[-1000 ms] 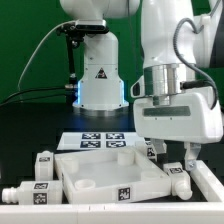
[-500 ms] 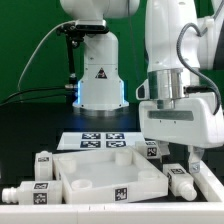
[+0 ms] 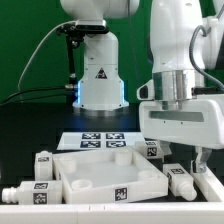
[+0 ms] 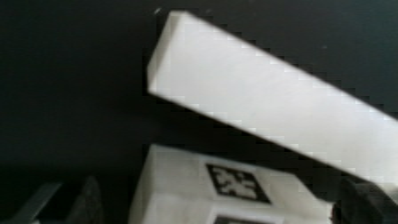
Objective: Assemble square table
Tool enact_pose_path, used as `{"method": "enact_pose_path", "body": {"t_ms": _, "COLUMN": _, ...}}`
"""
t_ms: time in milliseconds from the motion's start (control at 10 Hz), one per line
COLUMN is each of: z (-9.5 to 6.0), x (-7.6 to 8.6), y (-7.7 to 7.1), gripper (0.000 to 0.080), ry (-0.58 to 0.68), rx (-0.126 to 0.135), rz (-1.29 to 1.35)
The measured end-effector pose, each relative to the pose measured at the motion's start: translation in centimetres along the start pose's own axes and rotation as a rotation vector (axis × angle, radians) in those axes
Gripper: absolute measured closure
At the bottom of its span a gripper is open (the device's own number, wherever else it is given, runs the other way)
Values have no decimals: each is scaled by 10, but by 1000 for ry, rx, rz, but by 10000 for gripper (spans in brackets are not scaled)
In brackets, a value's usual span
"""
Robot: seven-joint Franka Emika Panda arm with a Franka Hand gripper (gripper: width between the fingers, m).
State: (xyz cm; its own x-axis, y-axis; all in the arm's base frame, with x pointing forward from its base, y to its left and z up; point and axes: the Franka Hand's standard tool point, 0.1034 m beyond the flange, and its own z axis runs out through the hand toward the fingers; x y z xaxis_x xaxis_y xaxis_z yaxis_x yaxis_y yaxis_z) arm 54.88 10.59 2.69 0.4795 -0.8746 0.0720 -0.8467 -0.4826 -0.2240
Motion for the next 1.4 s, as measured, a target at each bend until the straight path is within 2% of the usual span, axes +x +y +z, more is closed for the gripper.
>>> {"method": "enact_pose_path", "body": {"t_ms": 100, "z": 2, "x": 5, "y": 2, "gripper": 150, "ry": 11, "rx": 3, "rz": -13}}
{"method": "enact_pose_path", "body": {"t_ms": 400, "z": 6, "x": 7, "y": 1, "gripper": 150, "ry": 14, "rx": 2, "rz": -15}}
{"method": "enact_pose_path", "body": {"t_ms": 800, "z": 4, "x": 20, "y": -8, "gripper": 150, "ry": 24, "rx": 19, "rz": 2}}
{"method": "enact_pose_path", "body": {"t_ms": 1100, "z": 8, "x": 25, "y": -3, "gripper": 150, "ry": 28, "rx": 12, "rz": 1}}
{"method": "enact_pose_path", "body": {"t_ms": 1400, "z": 8, "x": 33, "y": 5, "gripper": 150, "ry": 72, "rx": 33, "rz": 21}}
